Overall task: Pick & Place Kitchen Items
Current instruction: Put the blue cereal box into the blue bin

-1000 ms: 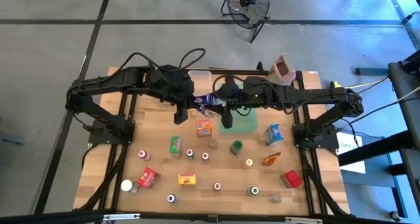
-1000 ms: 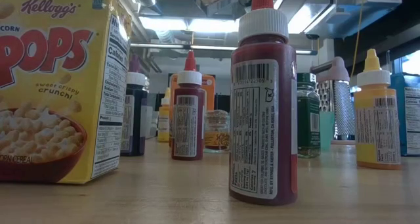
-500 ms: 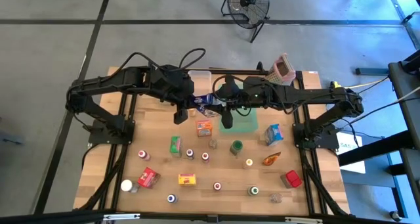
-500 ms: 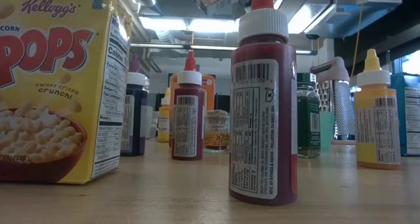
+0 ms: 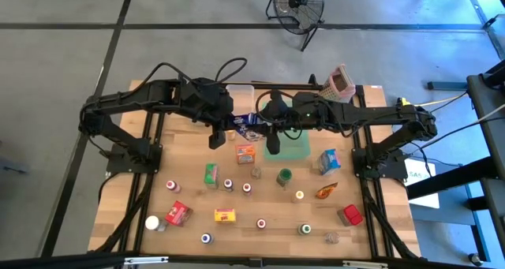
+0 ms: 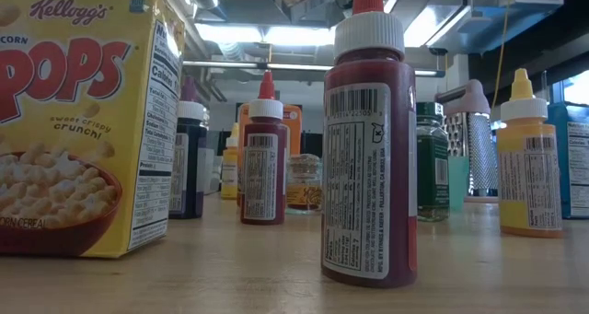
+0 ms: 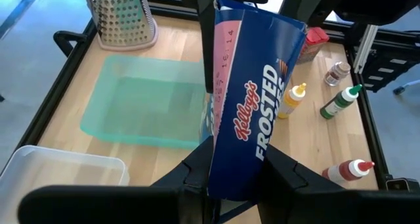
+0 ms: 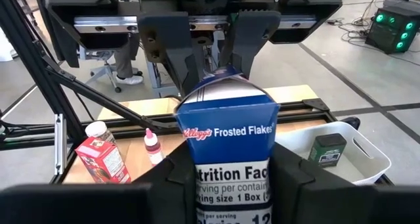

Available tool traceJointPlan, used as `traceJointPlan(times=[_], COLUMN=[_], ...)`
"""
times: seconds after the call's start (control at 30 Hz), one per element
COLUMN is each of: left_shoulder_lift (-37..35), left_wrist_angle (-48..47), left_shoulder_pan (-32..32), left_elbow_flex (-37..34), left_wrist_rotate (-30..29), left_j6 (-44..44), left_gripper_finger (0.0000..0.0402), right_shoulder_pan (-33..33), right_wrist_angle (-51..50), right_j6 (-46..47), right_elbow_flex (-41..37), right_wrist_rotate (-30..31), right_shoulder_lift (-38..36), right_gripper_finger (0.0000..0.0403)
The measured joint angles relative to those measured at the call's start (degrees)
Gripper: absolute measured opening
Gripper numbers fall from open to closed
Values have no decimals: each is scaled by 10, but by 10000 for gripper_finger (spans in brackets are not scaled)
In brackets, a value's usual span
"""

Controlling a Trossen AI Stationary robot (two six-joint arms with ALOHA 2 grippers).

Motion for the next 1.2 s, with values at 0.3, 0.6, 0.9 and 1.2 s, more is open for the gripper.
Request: traceJointPlan(times=[0.3, 0.6, 0.9, 1.2], left_shoulder_lift=[0, 0, 0, -11], left_wrist_angle=[0, 1, 25, 39], left_shoulder_pan=[0, 0, 0, 5], left_elbow_flex=[0, 0, 0, 0], left_wrist_rotate=[0, 0, -3, -11], left_j6=[11, 21, 32, 31], left_gripper_finger=[75, 89, 139, 184], right_shoulder_pan=[0, 0, 0, 0], right_wrist_angle=[1, 1, 6, -16], right_j6=[0, 0, 1, 30], right_elbow_flex=[0, 0, 0, 0], right_wrist_rotate=[-9, -11, -13, -3], right_shoulder_lift=[0, 0, 0, -48], right_gripper_finger=[108, 107, 107, 107])
